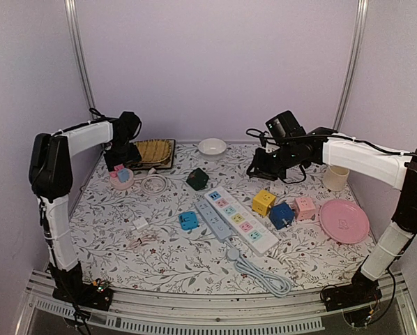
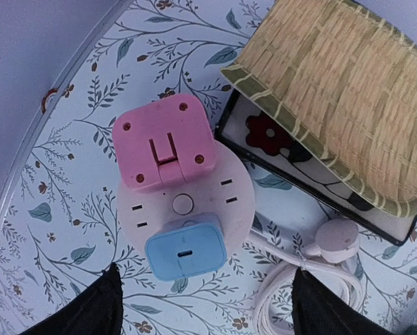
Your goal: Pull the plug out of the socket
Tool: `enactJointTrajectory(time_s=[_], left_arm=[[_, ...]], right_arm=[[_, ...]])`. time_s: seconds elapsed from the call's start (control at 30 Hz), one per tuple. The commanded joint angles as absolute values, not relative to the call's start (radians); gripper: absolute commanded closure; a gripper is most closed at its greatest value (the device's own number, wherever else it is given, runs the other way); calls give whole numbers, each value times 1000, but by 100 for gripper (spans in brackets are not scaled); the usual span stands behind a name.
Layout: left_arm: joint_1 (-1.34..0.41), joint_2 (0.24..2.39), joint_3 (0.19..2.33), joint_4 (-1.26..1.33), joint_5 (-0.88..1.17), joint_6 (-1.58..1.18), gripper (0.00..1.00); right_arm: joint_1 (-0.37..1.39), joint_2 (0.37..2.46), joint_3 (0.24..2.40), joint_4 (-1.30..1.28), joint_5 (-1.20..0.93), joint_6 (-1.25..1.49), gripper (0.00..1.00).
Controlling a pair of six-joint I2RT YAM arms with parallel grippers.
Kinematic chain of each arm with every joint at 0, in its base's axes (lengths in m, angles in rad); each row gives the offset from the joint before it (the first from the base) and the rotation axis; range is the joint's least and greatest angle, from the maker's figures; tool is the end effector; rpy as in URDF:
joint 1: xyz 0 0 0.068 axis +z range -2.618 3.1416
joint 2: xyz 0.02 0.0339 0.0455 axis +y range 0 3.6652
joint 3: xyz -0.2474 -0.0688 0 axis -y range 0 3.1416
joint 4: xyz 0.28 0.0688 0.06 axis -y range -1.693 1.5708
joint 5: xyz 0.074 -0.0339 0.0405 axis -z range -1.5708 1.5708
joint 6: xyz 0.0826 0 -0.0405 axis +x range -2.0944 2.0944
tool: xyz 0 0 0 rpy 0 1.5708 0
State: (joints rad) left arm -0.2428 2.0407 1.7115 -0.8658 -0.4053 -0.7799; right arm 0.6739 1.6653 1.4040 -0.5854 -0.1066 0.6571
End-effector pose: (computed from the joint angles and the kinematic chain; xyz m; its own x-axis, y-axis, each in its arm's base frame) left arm 0.4654 -0.0817 0.1609 -0.6986 -0.4927 -0.5189 -0.5777 0.8162 0.0027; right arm 0.3327 0.2769 0.2285 -0.8761 0.0776 -0.4758 -0.1774 0.8659 0.4678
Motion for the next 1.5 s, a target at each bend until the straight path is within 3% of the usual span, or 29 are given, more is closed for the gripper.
enactJointTrajectory(time_s=[0.0,0.43,0.6,0.83,1.2,1.47], left_arm=[[-208,2108,1751,-902,-409,-849,17],[-174,2188,1762,-856,-366,-867,27],[-172,2166,1729,-834,-353,-848,37],[-180,2046,1547,-774,-314,-841,63],[-319,1762,1262,-732,-231,-876,64],[-537,1685,1184,-689,-173,-923,63]], right_arm=[[673,1659,1423,-607,-107,646,75],[674,1652,1416,-617,-107,646,75],[674,1653,1411,-619,-113,649,75],[678,1660,1393,-605,-143,657,75],[683,1730,1441,-593,-250,523,74],[684,1768,1445,-572,-360,448,74]])
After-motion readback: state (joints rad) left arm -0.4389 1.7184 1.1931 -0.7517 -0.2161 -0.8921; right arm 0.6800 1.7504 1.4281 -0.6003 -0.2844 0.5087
